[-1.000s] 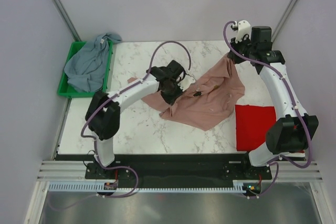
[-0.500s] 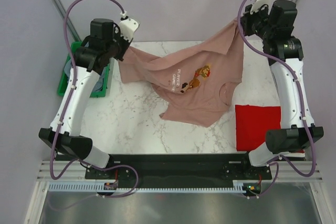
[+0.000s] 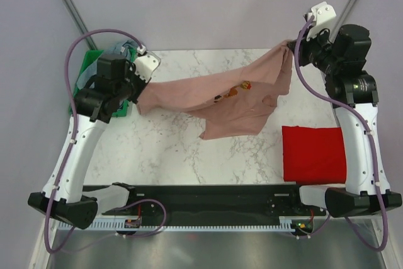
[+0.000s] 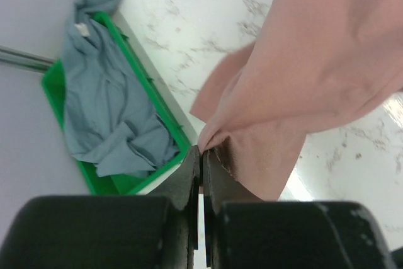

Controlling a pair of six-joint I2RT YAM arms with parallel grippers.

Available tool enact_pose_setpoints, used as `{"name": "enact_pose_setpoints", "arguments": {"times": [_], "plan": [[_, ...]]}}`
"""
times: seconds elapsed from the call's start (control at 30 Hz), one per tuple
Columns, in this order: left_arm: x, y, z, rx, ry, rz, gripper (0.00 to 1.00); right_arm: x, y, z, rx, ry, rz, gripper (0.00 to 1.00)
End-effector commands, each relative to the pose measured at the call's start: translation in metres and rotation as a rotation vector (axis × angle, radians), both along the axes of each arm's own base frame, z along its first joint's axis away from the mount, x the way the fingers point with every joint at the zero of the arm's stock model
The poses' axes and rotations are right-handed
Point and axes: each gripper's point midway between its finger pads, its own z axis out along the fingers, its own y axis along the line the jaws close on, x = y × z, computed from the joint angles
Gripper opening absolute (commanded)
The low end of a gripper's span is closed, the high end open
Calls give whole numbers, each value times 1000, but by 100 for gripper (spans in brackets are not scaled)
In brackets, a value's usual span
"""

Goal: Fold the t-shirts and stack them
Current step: Flatten the tshirt out

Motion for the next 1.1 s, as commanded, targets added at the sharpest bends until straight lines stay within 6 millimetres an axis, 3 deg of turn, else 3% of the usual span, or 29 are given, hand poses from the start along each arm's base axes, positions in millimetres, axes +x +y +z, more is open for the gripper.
{"name": "enact_pose_setpoints", "arguments": {"times": [0.0, 0.1, 0.2, 0.23, 0.3, 0.33, 0.43, 0.57, 0.67, 0.77, 0.8, 0.83, 0.9, 1.0, 1.07], "plan": [[-5, -14, -64, 12, 182, -82, 2, 9, 4, -32, 24, 77, 16, 0], [-18, -28, -123, -25, 357, -135, 2, 20, 7, -69, 22, 169, 27, 0], [-32, -43, -160, -76, 473, -206, 3, 27, 9, -109, 3, 261, 49, 0], [-43, -45, -185, -84, 554, -214, 3, 27, 10, -129, -4, 305, 57, 0], [-53, -54, -208, -128, 627, -242, 5, 32, 12, -157, -18, 364, 76, 0], [-64, -53, -229, -130, 691, -240, 5, 32, 13, -172, -23, 396, 85, 0], [-71, -55, -264, -131, 781, -250, 7, 42, 13, -198, -31, 455, 92, 0], [-52, -50, -296, -80, 821, -208, 12, 55, 12, -216, -38, 488, 85, 0], [-30, -49, -295, -79, 783, -148, 18, 62, 14, -226, -35, 505, 92, 0], [-11, -38, -277, -55, 691, -55, 29, 65, 14, -231, -30, 518, 98, 0], [-9, -37, -260, -69, 640, -44, 32, 66, 16, -232, -31, 520, 102, 0], [-14, -35, -252, -73, 633, -37, 41, 66, 15, -232, -29, 520, 104, 0], [-24, -38, -229, -109, 609, -58, 47, 65, 16, -233, -33, 520, 108, 0], [-53, -42, -220, -145, 652, -102, 45, 61, 17, -239, -27, 533, 111, 0], [-72, -41, -232, -145, 706, -122, 42, 58, 19, -241, -14, 540, 119, 0]]}}
